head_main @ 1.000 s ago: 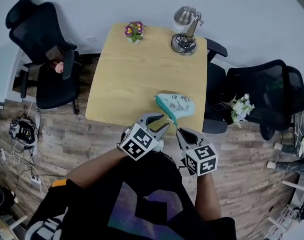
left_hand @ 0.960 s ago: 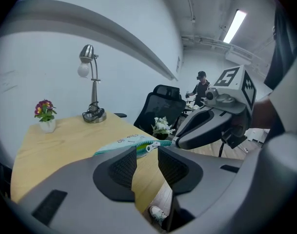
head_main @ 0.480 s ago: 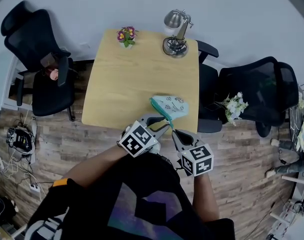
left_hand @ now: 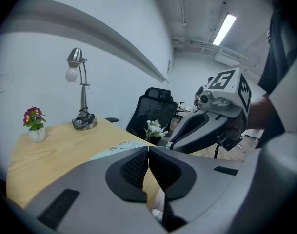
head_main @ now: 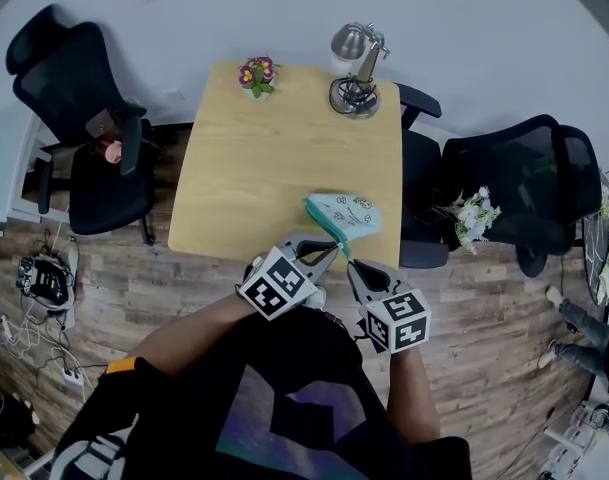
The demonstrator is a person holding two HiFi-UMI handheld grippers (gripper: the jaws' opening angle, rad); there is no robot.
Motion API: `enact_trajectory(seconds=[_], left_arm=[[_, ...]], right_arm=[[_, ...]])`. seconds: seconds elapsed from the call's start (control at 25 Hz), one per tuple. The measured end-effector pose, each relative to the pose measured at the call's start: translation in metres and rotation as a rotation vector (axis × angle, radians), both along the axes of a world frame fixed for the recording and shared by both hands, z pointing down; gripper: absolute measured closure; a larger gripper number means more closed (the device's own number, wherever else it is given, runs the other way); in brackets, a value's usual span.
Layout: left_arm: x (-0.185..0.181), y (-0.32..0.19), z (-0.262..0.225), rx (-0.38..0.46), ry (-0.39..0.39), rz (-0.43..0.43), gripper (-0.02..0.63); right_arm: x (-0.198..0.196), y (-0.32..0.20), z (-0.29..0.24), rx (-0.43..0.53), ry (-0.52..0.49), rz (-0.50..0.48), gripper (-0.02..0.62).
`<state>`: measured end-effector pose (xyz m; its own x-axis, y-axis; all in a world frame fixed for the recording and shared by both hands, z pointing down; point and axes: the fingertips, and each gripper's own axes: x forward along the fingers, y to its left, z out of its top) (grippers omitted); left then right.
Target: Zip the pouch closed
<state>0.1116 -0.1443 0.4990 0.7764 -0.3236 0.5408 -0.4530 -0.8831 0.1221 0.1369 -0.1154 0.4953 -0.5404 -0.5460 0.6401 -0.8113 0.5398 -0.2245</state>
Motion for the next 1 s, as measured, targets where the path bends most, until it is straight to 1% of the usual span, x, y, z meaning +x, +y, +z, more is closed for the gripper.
enact_trajectory(seconds=[0.16,0.36,0.72,0.88,1.0], left_arm=[[-0.006,-0.007,0.000,0.037,-0.050,-0.011,0.594],[-0.026,-0.031,0.010,0.043,-0.092,-0.083,0.594],[-0.072,-0.088,0.045,-0.001,-0.211,-0.202,0.592],[-0.077,-0.097,0.051,-0.020,-0.214,-0.206,0.584],[-0.077,-0.094,0.054,-0.037,-0.181,-0.213,0.584]], right_arm=[[0.002,-0.002,-0.004,0.007,-0.013,0.024,0.571],[0.005,-0.003,-0.007,0.014,-0.018,0.052,0.572],[0.007,0.002,-0.004,-0.001,-0.004,0.086,0.574],[0.003,0.003,-0.002,-0.007,0.008,0.089,0.574],[-0.002,0.006,0.006,-0.035,0.019,0.085,0.572]])
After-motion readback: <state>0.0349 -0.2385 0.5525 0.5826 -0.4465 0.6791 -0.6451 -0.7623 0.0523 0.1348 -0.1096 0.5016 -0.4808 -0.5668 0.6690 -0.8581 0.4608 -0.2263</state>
